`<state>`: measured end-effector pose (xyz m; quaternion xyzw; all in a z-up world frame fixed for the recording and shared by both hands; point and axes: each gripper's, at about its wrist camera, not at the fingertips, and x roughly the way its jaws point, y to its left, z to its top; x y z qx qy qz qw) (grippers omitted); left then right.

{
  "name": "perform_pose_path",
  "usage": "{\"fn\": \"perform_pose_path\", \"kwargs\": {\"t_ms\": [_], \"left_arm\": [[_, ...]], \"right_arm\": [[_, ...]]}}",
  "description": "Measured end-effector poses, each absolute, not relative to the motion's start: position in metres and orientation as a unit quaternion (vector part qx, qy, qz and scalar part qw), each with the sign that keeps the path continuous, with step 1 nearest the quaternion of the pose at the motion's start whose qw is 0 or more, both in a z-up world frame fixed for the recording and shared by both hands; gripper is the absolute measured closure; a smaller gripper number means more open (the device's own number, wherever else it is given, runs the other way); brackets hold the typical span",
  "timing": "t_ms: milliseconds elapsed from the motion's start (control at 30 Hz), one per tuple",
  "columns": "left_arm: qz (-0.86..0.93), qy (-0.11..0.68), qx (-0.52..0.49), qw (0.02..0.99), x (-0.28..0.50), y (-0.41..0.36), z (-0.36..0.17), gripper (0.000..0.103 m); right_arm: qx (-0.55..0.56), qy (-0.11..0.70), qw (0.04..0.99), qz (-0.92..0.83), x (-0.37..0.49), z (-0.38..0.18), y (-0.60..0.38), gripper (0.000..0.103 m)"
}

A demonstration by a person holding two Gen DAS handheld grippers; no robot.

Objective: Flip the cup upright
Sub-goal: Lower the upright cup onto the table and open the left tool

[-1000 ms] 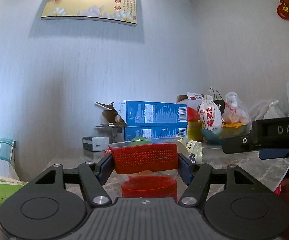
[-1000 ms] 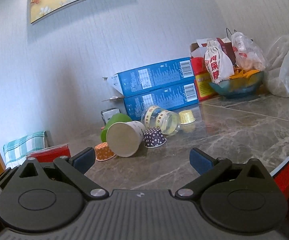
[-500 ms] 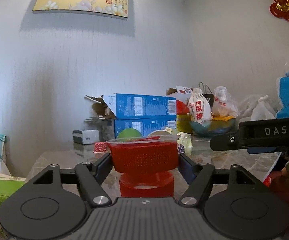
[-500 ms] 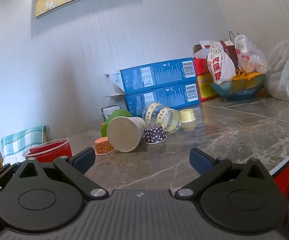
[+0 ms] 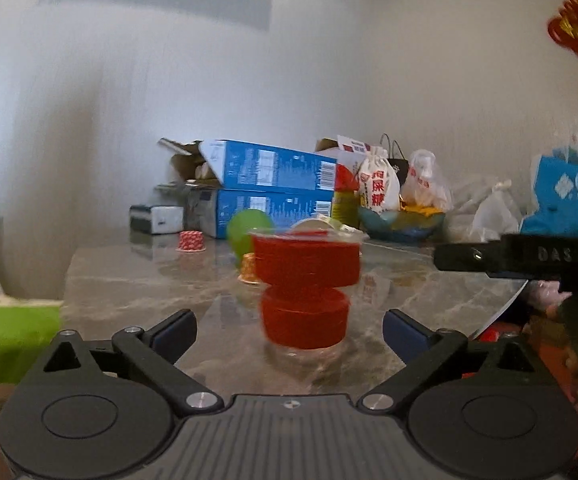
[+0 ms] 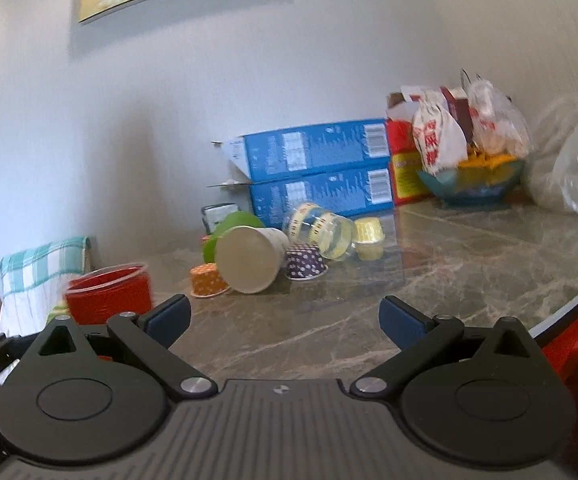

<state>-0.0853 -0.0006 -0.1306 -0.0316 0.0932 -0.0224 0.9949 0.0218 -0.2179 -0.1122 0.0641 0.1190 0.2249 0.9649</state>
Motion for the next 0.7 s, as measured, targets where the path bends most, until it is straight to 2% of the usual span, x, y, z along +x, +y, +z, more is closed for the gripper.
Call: {"fn": "perform_pose_path", "kwargs": {"t_ms": [333,467,533,600,700], "left_arm": [[0.021,0.221,-0.050,0.974,-0.104,0.045,-0.068,0.002],[0.002,0.240,-0.038,0.970,-0.107,0.045,-0.022,0.002],[-0.010,0.239,-0.023,0.971,-0.110,0.038,-0.006,0.002],[-0.022,0.241,-0.017,0.970,-0.112,0.031,0.002,0.002],[-0.037,0.244,-0.013,0.969,-0.113,0.020,0.004,0.002]], "right_arm": [[-0.004,0.084,0.960,0.267,-0.029,-0.078,-0.196,0.001],[0.026,0.101,0.956,0.275,-0.029,-0.046,-0.206,0.001],[0.022,0.143,0.958,0.247,-0.027,-0.025,-0.204,0.001],[-0.005,0.192,0.960,0.203,-0.028,-0.009,-0.196,0.001],[-0.031,0.195,0.960,0.200,-0.040,0.001,-0.190,0.001]]}}
